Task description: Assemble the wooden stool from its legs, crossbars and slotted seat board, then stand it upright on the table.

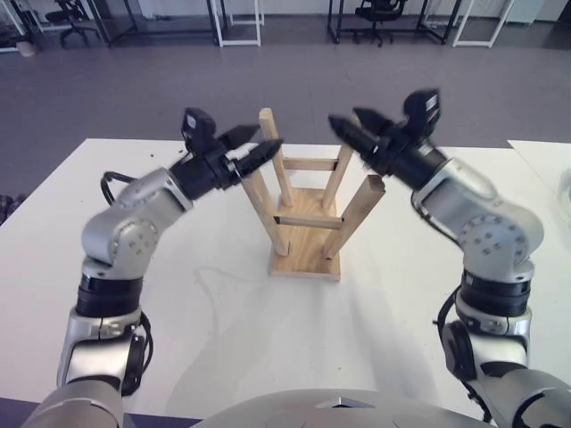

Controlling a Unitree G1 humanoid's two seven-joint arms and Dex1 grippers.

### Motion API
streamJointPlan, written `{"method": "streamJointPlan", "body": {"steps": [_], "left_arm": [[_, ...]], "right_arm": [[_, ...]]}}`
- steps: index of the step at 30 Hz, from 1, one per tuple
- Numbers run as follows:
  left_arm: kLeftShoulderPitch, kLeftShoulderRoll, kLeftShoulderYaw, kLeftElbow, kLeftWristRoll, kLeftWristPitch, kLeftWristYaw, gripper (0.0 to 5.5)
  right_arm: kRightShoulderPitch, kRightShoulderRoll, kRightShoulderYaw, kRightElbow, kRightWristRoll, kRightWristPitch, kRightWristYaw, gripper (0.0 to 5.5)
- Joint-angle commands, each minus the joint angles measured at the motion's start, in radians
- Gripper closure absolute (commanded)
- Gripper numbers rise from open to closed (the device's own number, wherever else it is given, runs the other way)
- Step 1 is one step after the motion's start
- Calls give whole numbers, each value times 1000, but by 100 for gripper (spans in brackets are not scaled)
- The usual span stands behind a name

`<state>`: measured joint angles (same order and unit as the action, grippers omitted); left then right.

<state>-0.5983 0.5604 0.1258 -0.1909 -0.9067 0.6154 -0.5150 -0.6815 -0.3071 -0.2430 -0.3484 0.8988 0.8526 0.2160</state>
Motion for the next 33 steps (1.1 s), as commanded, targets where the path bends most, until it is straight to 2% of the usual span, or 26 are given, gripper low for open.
{"method": "streamJointPlan", "body": {"steps": [1,3,5,8,9,14,17,19,21,23,25,26,29,33], "left_arm": [[-140,59,62,-45,-69,50,-61,198],[-94,58,44,-58,-53,64,-80,198],[10,21,-10,-34,-5,56,-99,198],[230,-22,-248,184,264,-97,-184,198],[258,-51,-254,238,275,-107,-189,198],[192,-101,-84,49,-61,12,-190,198],[112,-78,48,10,-182,61,-146,198],[55,-33,161,62,-232,63,-128,198],[45,16,246,116,-246,63,-129,198],[100,63,308,146,-218,55,-151,198],[180,80,317,160,-159,36,-176,198],[228,82,304,161,-117,21,-186,198],[446,122,198,177,114,-65,-224,198],[715,192,111,108,329,-161,-300,198]], "right_arm": [[-148,-59,-86,8,133,49,-27,217],[-89,-79,-57,-33,143,79,-26,217],[100,-87,28,-105,108,106,-17,217],[390,-105,238,-31,-115,36,-1,217],[407,-92,258,-14,-141,18,-1,217],[289,-45,137,-24,-30,-49,17,217],[173,-1,-10,31,98,-100,-33,217],[129,-28,-58,88,104,-110,-34,217],[161,-82,8,158,-1,-124,46,217],[242,-134,189,304,-200,-230,196,217],[296,-139,344,410,-351,-357,336,217],[313,-118,383,435,-378,-400,393,217],[409,-93,476,274,-332,-412,565,217],[583,-210,535,7,-380,-392,626,217]]}}
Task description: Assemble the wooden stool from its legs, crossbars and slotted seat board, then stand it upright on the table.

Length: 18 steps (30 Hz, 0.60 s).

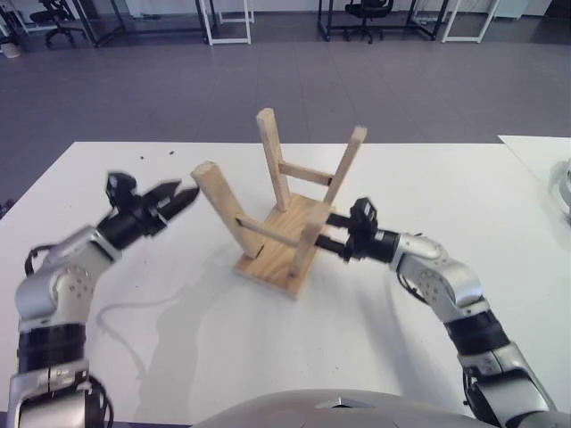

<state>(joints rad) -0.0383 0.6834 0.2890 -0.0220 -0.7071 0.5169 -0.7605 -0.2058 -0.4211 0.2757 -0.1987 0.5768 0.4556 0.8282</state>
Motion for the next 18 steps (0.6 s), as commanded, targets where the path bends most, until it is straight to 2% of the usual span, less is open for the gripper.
{"method": "streamJointPlan", "body": {"steps": [1,3,5,6,8,11,14,16,18], "left_arm": [[205,86,-71,-75,177,-85,-66,198],[292,111,-100,-115,248,-112,-76,198],[358,132,-121,-186,286,-114,-93,198],[372,141,-133,-211,304,-112,-98,198],[348,143,-200,-223,377,-112,-81,198],[274,123,-317,-187,514,-140,-34,198],[165,78,-403,-80,639,-169,40,198],[48,22,-461,43,714,-230,90,198],[-90,-100,-500,192,732,-302,143,198]], "right_arm": [[161,-139,-1,-180,-69,8,17,217],[276,-230,-89,-217,-45,29,46,217],[321,-281,-189,-129,-48,2,65,217],[288,-262,-228,-44,-59,-26,43,217],[55,-135,-278,298,-129,-118,-104,217],[-228,15,-160,734,-315,-302,-175,217],[-379,136,-17,1066,-490,-434,-180,217],[-373,140,57,1144,-572,-507,-128,217],[-309,91,47,1104,-567,-570,-47,217]]}}
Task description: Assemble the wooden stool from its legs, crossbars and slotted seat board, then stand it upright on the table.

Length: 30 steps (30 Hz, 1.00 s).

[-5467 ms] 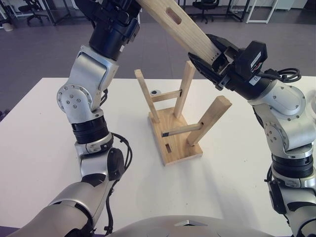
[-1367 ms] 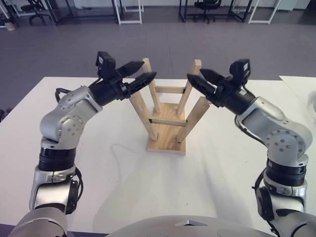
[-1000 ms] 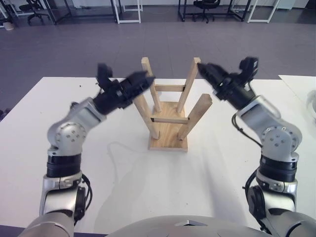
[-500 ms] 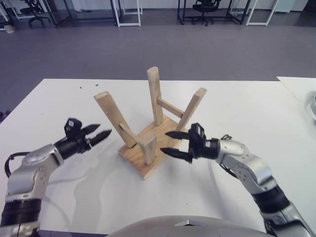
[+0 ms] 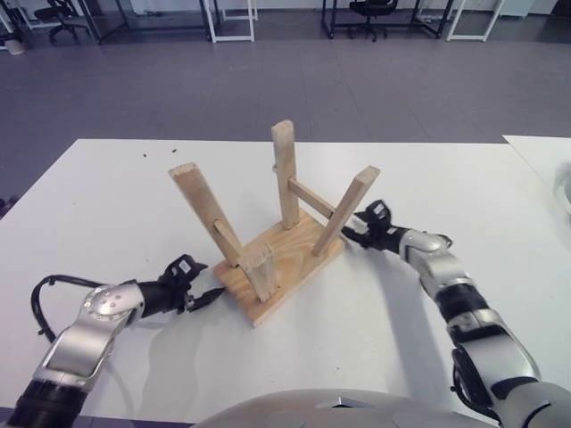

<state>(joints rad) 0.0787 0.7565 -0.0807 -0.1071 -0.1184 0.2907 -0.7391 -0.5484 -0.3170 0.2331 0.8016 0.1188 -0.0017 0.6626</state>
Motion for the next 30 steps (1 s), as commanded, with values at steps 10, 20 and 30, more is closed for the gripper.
{"method": "streamJointPlan", "body": {"steps": [10,20,30], "left_arm": [[-19,-216,120,266,104,-284,303,198],[123,-414,-165,-75,140,18,337,198],[18,-385,-36,-623,-191,477,238,198]], "right_arm": [[520,-146,-213,-612,25,75,-154,217],[652,-142,-190,-843,42,262,-134,217],[594,-189,-225,-1434,385,834,-48,217]]}}
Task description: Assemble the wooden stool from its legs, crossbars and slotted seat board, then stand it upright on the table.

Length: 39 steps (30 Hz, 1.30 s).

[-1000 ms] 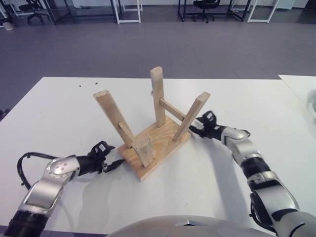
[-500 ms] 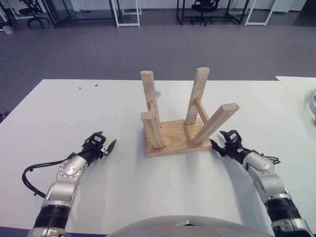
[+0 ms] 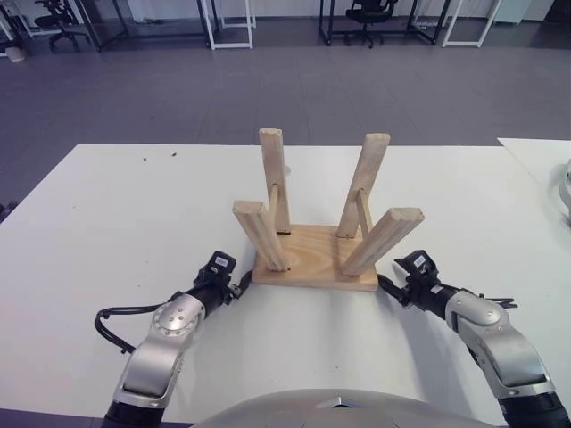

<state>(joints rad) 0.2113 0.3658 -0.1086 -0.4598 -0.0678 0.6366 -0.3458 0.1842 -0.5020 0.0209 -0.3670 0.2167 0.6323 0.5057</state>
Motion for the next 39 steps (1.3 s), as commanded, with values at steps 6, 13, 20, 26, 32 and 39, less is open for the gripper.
{"method": "streamJointPlan", "body": {"steps": [6,13,20,26,32,39], "left_arm": [[-95,161,204,-440,-420,286,-247,198],[77,507,260,-143,-182,34,-420,198],[-89,588,117,-5,-202,-155,-674,198],[-320,517,-20,73,-212,-166,-741,198],[-367,485,-52,108,-241,-183,-783,295],[-412,469,-75,192,-213,-284,-825,381]], "right_arm": [[-217,-171,-271,-354,531,419,177,217],[-38,-420,-158,-206,224,168,280,217],[-186,-427,38,29,116,-145,513,217],[-344,-321,173,121,79,-206,570,217],[-365,-318,195,124,67,-234,602,305],[-394,-304,182,148,71,-274,652,391]]}}
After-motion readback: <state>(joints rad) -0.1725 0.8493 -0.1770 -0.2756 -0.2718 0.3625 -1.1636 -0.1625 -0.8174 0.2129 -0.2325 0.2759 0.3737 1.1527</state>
